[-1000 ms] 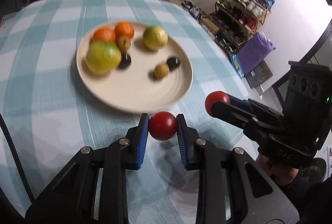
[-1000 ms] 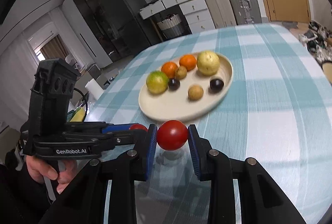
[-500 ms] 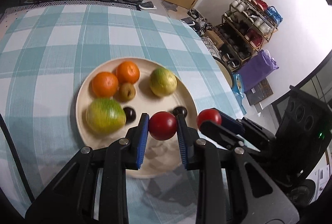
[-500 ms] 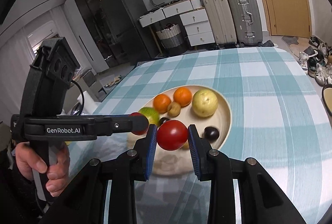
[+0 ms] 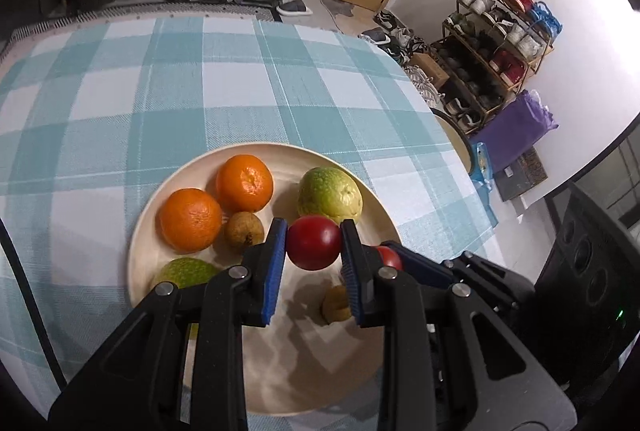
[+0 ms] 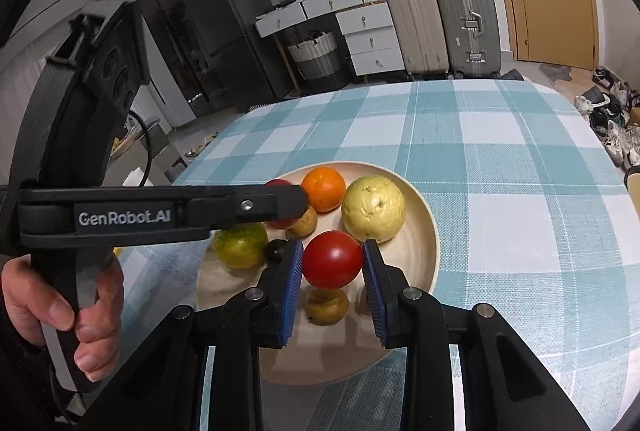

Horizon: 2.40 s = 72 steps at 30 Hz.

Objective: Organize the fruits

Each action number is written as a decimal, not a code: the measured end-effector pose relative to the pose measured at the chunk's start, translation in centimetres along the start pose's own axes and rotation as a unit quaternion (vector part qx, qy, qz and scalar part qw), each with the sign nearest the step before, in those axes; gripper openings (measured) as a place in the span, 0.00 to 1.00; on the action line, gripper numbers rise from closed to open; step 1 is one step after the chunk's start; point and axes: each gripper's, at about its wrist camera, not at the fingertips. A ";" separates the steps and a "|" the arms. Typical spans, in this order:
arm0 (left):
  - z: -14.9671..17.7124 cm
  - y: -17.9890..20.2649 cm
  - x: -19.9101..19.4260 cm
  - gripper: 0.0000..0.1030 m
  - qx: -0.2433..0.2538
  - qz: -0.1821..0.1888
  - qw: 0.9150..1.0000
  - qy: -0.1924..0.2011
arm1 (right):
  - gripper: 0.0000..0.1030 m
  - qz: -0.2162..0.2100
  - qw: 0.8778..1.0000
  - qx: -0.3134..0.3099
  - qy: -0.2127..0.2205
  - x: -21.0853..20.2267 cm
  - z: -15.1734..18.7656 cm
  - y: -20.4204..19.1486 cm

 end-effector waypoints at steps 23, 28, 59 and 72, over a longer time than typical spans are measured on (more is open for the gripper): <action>2.2 1.1 -6.1 0.70 -0.021 -0.031 0.997 0.064 | 0.76 0.018 0.998 0.009 0.063 -3.2 1.5 -1.0; 4.2 2.1 -9.4 0.80 -0.005 -0.070 0.991 0.118 | 0.90 0.040 0.995 0.002 0.087 -5.4 2.3 -2.1; 16.3 0.1 -14.4 0.99 0.029 -0.222 0.919 0.325 | 1.00 0.109 0.955 -0.053 0.269 -11.4 6.3 -6.3; 18.3 -2.5 -11.1 0.99 0.011 -0.239 0.914 0.327 | 1.00 0.138 0.955 -0.081 0.248 -9.4 8.4 -5.6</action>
Point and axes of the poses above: each gripper's, at about its wrist camera, not at the fingertips, and x roughly the way its jaws point, y to its right, z to its underside, and after that the axes turned 7 degrees about -y, right-handed
